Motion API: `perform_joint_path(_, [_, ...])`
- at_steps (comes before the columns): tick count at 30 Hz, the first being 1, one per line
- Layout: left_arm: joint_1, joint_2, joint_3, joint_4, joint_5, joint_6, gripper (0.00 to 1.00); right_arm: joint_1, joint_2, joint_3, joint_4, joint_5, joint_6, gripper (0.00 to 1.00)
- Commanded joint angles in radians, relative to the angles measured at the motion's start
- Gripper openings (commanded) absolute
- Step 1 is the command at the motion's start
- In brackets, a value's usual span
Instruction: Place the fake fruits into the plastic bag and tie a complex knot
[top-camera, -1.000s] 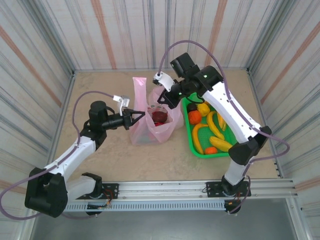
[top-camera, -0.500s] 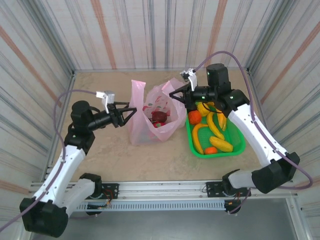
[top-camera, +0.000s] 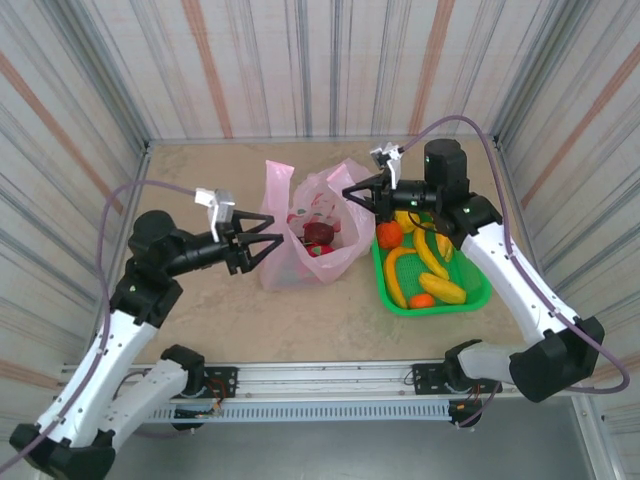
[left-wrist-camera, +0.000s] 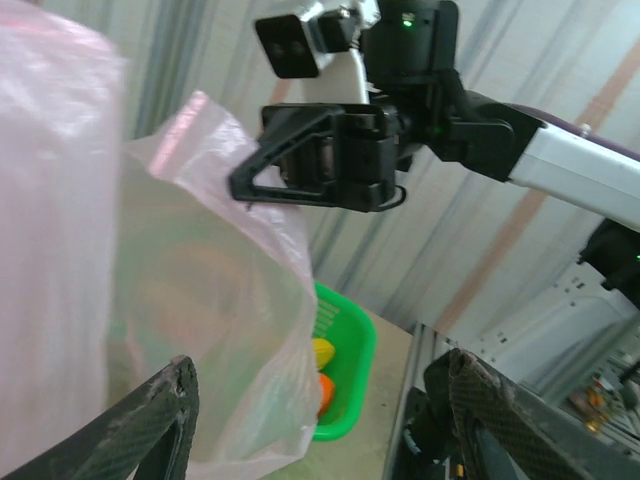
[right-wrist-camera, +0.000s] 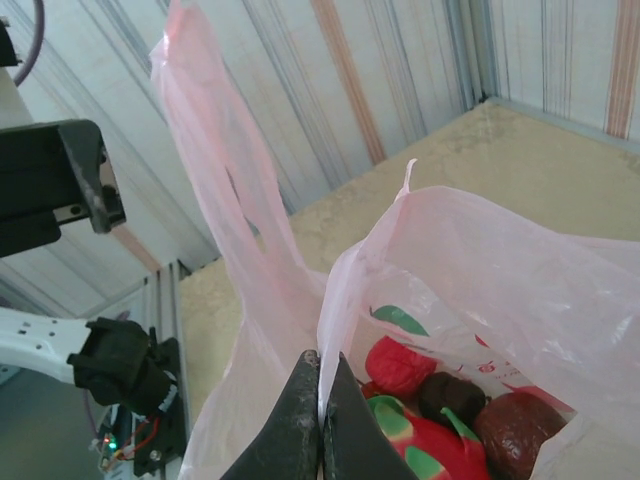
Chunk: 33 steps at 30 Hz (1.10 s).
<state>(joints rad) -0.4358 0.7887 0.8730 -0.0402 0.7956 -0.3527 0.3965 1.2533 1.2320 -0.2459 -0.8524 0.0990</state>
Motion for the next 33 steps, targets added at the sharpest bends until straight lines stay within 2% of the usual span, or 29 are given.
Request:
perform_joint_path(1, [-0.079,0.096,0.061,0.050,-0.062,0.036,0.70,-0.012,-0.032,-0.028,0.049,-0.038,0.024,0.00])
perform_joint_path(6, [-0.146,0.252,0.156,0.111,-0.109,0.058,0.75,-0.017,-0.047,-0.057,0.056,-0.036,0.027,0.00])
perform_joint_path(20, [-0.144,0.496,0.310,0.217,-0.172,0.046,0.77,-0.028,-0.066,-0.094,0.092,-0.077,0.026,0.00])
perform_joint_path(28, [-0.138,0.595,0.368,0.285,-0.105,-0.002,0.75,-0.029,-0.068,-0.108,0.115,-0.101,0.025,0.00])
perform_joint_path(33, [-0.137,0.648,0.398,0.312,-0.058,-0.033,0.67,-0.030,-0.062,-0.108,0.121,-0.109,0.025,0.00])
